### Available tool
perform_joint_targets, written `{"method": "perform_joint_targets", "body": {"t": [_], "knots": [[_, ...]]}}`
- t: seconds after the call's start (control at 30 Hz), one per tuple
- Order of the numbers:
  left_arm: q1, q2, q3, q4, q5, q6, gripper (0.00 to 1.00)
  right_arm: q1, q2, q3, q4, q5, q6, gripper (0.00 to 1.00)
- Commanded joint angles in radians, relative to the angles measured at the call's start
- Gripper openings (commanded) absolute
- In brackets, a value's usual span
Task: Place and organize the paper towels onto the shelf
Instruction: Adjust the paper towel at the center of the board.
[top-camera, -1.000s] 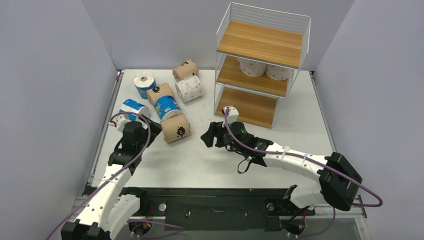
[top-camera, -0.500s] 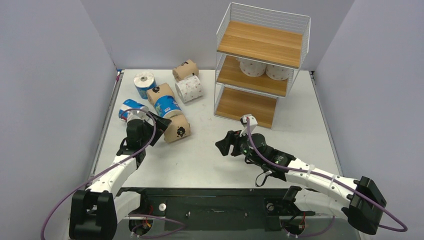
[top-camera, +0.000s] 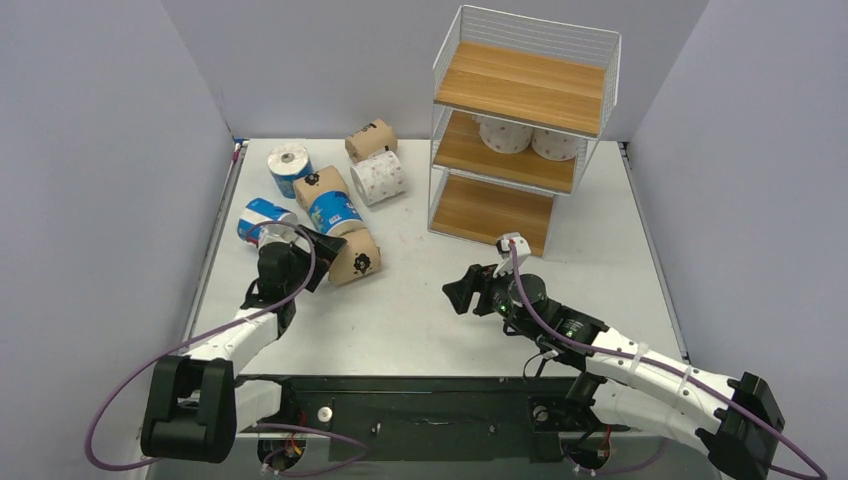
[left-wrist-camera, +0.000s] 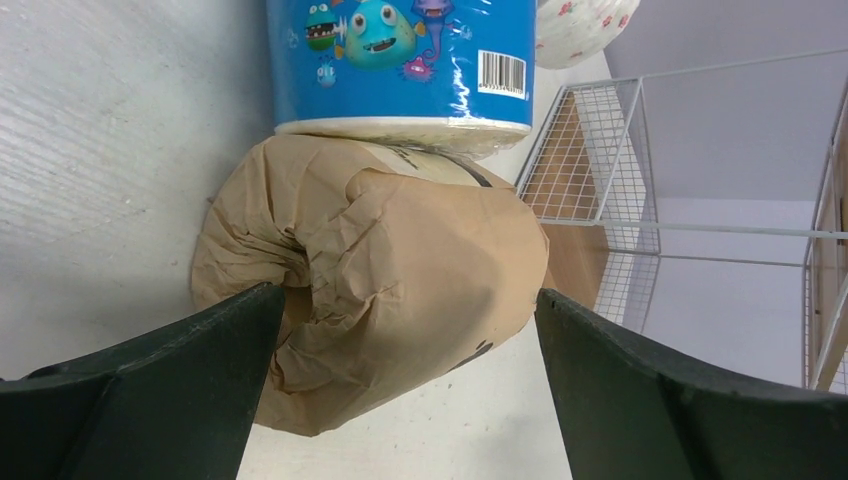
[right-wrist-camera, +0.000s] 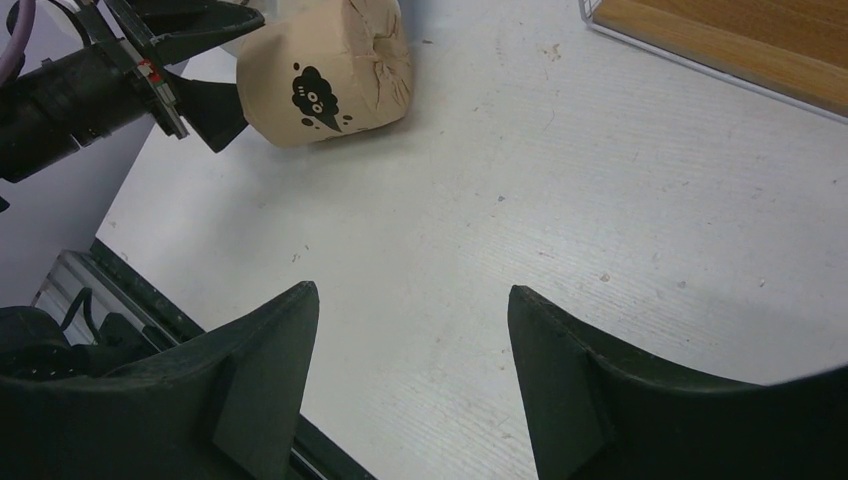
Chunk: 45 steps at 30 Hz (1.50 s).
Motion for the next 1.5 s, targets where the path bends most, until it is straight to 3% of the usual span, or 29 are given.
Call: {"method": "perform_joint_targets", "body": {"t": [0.0,0.27,0.4,0.53,0.93,1.07,1.2,1.33,1.47], "knots": [[0.005,0.044,-0.014,0.181,0.061,-0.032,0.99,0.002,-0.013,-0.014,0.005,0.031,-0.007,0.65],[0.005,0.101,-0.057,0.328,0.104,-0.072,0.86,0.002,-0.024,-0.027,-0.002,0.047,-0.013,0.65],[0.005,0.116,-0.083,0.399,0.119,-0.091,0.72,0.001,-0.024,-0.031,-0.007,0.055,-0.017,0.65],[0.006,0.088,-0.093,0.395,0.121,-0.092,0.54,0.001,-0.026,-0.034,-0.010,0.058,-0.018,0.65],[-0.004,-0.053,-0.085,0.320,0.135,-0.052,0.23,0.001,-0.049,-0.037,-0.017,0.075,-0.021,0.65],[-0.019,-0.140,-0.022,0.187,0.161,0.004,0.20,0.001,-0.082,-0.024,-0.076,0.097,-0.035,0.65],[-0.085,-0.213,0.119,-0.095,0.155,0.159,0.20,0.001,-0.126,0.003,-0.146,0.142,-0.063,0.65],[-0.272,-0.225,0.274,-0.415,0.087,0.360,0.20,0.001,-0.175,0.033,-0.227,0.202,-0.089,0.65],[-0.478,-0.183,0.396,-0.583,-0.032,0.464,0.23,0.000,-0.225,0.054,-0.296,0.271,-0.106,0.65]]}}
